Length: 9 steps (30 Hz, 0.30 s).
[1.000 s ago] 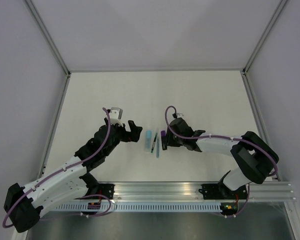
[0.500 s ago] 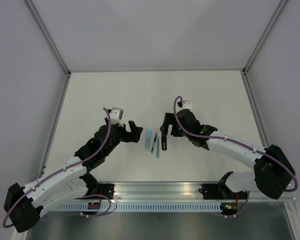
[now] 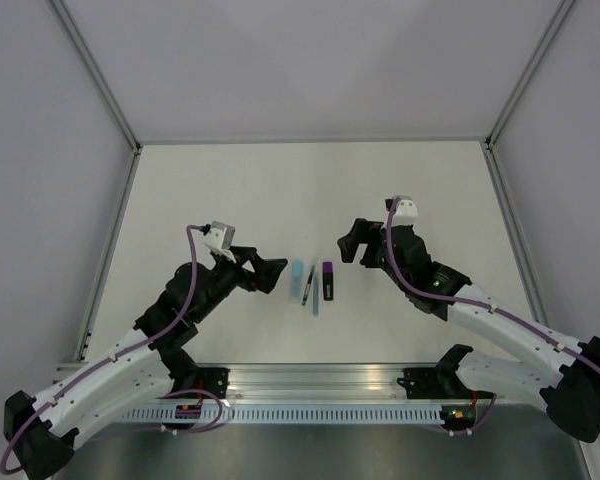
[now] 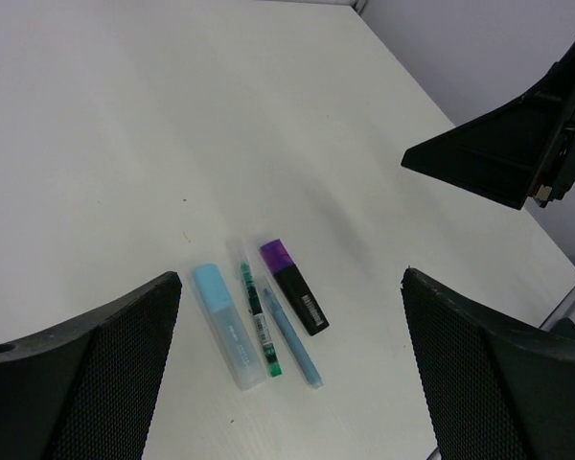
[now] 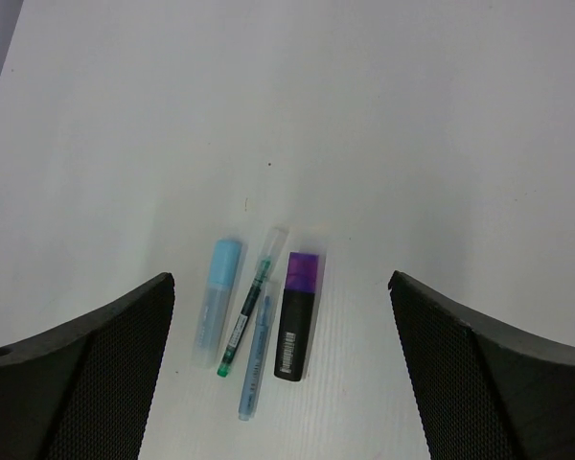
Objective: Insert the pens into the pen caps
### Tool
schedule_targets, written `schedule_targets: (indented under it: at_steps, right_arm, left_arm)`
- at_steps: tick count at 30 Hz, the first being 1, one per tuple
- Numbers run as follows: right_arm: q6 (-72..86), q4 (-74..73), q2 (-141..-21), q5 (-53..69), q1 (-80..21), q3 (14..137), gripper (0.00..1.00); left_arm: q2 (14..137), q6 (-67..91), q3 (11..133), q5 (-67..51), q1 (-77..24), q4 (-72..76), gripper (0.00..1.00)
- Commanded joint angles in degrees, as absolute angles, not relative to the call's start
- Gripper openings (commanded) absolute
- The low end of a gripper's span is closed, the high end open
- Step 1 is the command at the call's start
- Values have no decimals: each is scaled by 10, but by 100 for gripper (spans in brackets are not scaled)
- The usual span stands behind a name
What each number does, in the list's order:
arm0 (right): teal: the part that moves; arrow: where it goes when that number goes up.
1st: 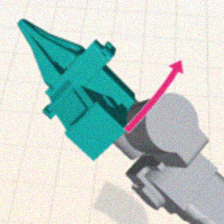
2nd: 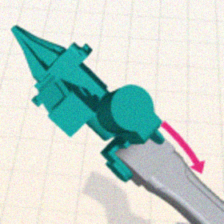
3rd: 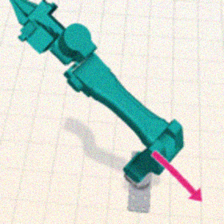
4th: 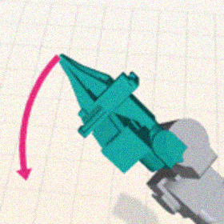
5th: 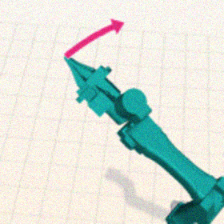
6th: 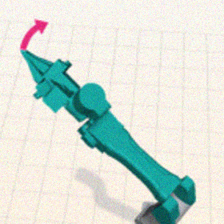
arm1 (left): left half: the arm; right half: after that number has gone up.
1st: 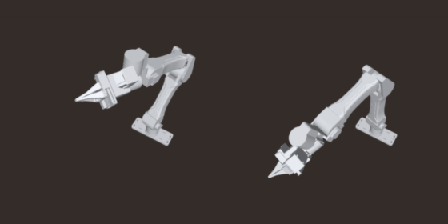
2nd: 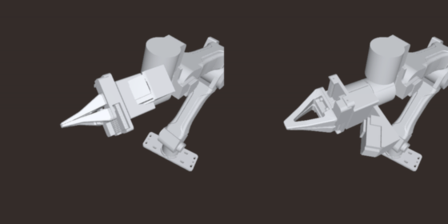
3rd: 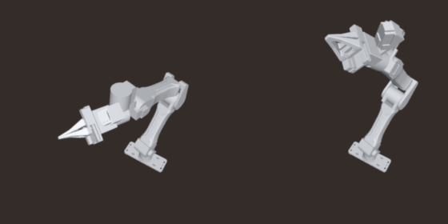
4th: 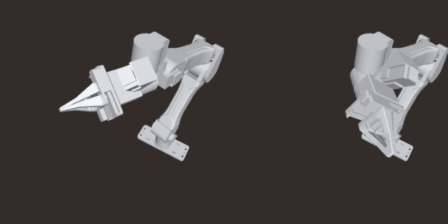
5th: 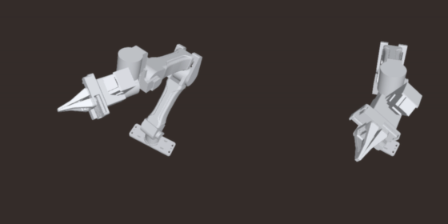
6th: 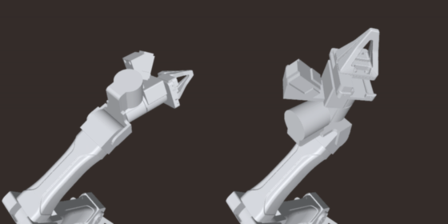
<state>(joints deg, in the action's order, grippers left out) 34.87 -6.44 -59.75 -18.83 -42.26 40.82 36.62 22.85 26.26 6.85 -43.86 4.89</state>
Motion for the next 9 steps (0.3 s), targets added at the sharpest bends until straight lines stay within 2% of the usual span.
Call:
schedule_targets:
  at_steps: [1, 9]
  right_arm:
    - [338, -47, -570, -221, -422, 398, 98]
    - [332, -36, -554, -222, -423, 380, 98]
  left_arm:
    - [352, 207, 254, 47, -439, 82, 100]
    - [341, 207, 252, 49, -439, 80, 100]
